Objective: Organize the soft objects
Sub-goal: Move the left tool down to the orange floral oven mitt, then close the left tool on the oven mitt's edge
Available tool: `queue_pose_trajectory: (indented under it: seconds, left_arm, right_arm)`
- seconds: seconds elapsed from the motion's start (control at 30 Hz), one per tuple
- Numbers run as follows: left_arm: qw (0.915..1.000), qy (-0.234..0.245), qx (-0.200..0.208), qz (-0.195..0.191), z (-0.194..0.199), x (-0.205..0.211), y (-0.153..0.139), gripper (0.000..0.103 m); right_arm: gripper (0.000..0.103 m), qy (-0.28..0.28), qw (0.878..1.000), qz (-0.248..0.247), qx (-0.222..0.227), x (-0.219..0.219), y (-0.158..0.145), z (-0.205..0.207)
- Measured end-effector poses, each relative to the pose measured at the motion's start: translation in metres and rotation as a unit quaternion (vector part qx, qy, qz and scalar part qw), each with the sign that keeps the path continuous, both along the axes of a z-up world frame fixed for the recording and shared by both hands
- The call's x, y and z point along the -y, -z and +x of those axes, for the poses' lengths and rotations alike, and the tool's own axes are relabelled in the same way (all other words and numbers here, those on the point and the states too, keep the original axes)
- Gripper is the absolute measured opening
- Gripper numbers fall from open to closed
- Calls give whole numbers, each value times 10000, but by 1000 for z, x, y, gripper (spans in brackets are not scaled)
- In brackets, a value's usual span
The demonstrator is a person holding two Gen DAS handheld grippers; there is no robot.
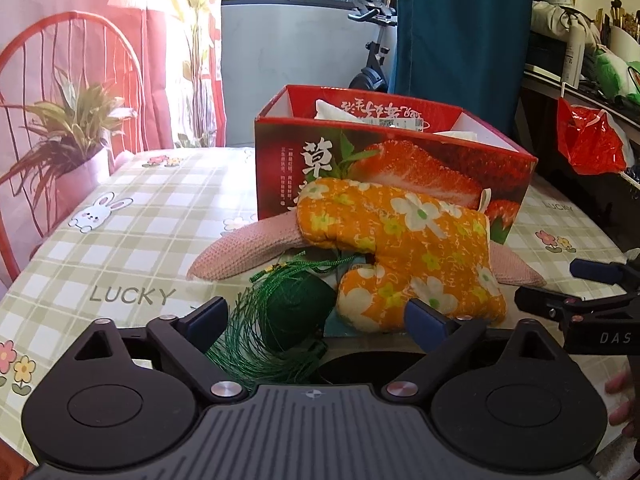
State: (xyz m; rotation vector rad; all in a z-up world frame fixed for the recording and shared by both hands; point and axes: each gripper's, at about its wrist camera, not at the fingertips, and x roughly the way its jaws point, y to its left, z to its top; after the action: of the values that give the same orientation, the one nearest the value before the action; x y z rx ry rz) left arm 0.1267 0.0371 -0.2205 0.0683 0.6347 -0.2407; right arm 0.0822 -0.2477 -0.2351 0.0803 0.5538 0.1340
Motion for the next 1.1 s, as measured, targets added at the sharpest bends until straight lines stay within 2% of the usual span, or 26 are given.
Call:
queue_pose_trajectory:
  seconds: [0.2, 0.3, 0.43, 0.57, 0.87, 0.9, 0.93, 1.0, 1.03, 1.1]
  left_arm:
    - [9998, 153, -66, -91, 10, 2, -3, 80]
    - [9997, 189, -98, -102, 27, 3, -8, 79]
    - [9998, 170, -95, -76, 55, 5, -14, 79]
    - [9995, 265, -101, -139, 80, 8, -17, 80]
    - [9981, 429, -264, -343, 114, 17, -7, 79]
    - [9980, 466, -257, -334, 113, 19, -6, 73]
    - [9979, 509, -247, -317, 113, 20, -5, 57]
    - [9981, 525, -270, -175, 112, 24, -1, 40]
    - [9982, 517, -260, -127, 111, 24, 0, 32]
    - [9982, 543, -213, -157, 109, 21, 1, 23]
  right_arm:
    - [103, 39, 9996, 76, -274, 0, 6, 7]
    - [102, 103, 9991, 82, -402, 1, 7, 14]
    - [90, 44, 9989, 118, -443, -1, 7, 26]
    - [88, -21, 9987, 167, -488, -4, 9, 40]
    - [75, -165, 9974, 84, -700, -11, 19, 61]
    - [74, -171, 9972, 92, -717, -11, 20, 62]
    - [73, -175, 9971, 106, -733, -10, 20, 62]
    - [73, -173, 9968, 147, -762, -9, 22, 64]
    - [72, -171, 9967, 168, -777, -8, 23, 64]
    - [71, -168, 9963, 227, -807, -8, 24, 65]
